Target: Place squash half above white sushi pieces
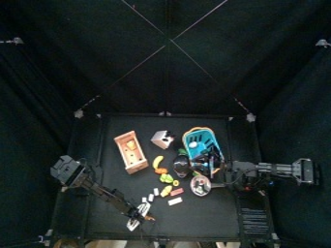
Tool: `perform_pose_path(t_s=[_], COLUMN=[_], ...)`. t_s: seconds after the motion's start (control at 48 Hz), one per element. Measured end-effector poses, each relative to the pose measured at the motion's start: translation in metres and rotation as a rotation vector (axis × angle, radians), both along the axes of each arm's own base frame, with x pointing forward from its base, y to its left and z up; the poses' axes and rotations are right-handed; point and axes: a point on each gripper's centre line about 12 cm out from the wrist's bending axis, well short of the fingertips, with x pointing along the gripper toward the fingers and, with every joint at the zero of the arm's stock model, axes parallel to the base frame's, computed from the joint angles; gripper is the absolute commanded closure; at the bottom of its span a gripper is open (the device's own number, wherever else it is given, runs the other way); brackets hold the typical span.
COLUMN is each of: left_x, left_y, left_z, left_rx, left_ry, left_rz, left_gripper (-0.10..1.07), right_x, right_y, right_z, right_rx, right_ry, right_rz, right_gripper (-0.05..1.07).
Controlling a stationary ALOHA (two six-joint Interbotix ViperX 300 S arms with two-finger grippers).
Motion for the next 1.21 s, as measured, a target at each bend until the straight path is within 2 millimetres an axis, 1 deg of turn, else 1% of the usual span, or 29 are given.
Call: perform_pose_path(t_s=[0.125,0.292,0.438,0.521,0.667,0.771,0.792,0.812,0.938,1.062,1.125,1.208], left_x=[0.001,-0.002,-0.012,-0.023,-0.049,-0.061,-0.061,-0.064,-0.067,-0.065,-0.062,-0.058], left_y=[0.001,0.011,0.034,0.048,0.071,0.086,0.086,0.093,0.119,0.145,0.155,0.159], left_z=[0.001,0.008,0.014,0.015,0.017,0.023,0.023,0.025,0.030,0.020,0.015,0.008], left_rx=[-0.010,-0.015,-0.028,-0.045,-0.065,-0.079,-0.079,-0.084,-0.087,-0.082,-0.083,-0.088], left_ry=[-0.003,-0.007,0.008,0.038,0.077,0.065,0.065,0.054,0.009,-0.017,-0.029,-0.039], left_rz=[0.009,0.031,0.090,0.144,0.214,0.250,0.250,0.269,0.327,0.402,0.434,0.453], left_gripper=[0.21,0.21,0.21,0.21,0.21,0.21,0.21,0.21,0.21,0.21,0.21,0.20], right_x=[0.001,0.001,0.001,0.001,0.001,0.001,0.001,0.001,0.001,0.002,0.002,0.002], right_y=[0.000,0.001,0.001,0.001,0.001,0.001,0.001,0.001,0.001,0.000,0.001,0.000], right_z=[0.001,0.002,0.001,0.001,0.001,0.001,0.001,0.001,0.000,-0.001,-0.002,-0.003], right_rx=[0.001,-0.006,-0.008,-0.008,-0.009,-0.009,-0.008,-0.009,-0.009,-0.008,-0.006,-0.008], right_ry=[-0.003,-0.004,-0.001,-0.001,0.000,0.000,-0.002,-0.002,0.002,0.006,0.010,0.016], right_rz=[0.001,0.005,0.007,0.006,0.009,0.007,0.007,0.007,0.007,0.006,0.006,0.005], right_gripper=[0.18,0.18,0.18,0.18,0.18,0.18,0.18,0.18,0.18,0.18,0.18,0.18])
